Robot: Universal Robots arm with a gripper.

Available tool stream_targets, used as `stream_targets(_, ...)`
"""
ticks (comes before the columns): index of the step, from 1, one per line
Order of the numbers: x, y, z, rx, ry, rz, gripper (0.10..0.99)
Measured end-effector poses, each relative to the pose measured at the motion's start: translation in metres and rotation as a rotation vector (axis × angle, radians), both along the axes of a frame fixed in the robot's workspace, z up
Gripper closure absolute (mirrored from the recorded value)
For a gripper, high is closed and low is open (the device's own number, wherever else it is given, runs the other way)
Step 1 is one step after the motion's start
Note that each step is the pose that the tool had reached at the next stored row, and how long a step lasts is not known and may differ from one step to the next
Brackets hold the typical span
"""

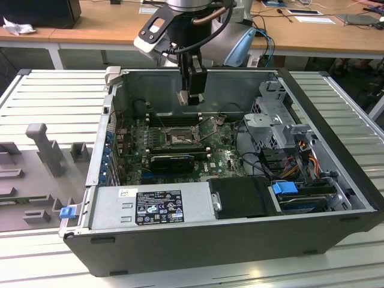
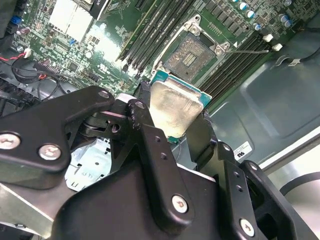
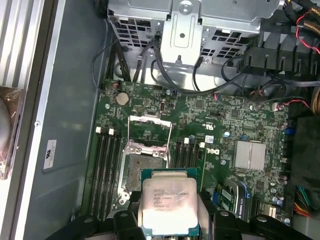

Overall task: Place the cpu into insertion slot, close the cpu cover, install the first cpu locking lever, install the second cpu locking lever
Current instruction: 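Place the cpu into insertion slot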

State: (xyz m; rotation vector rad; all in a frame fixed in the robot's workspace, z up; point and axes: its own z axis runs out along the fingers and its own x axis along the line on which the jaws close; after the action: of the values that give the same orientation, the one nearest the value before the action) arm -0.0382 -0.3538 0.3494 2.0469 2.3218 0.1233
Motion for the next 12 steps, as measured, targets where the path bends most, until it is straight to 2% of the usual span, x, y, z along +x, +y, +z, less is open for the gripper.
stream_targets(12, 0.0, 0.0, -0.0072, 0.0, 0.0, 0.0, 0.561)
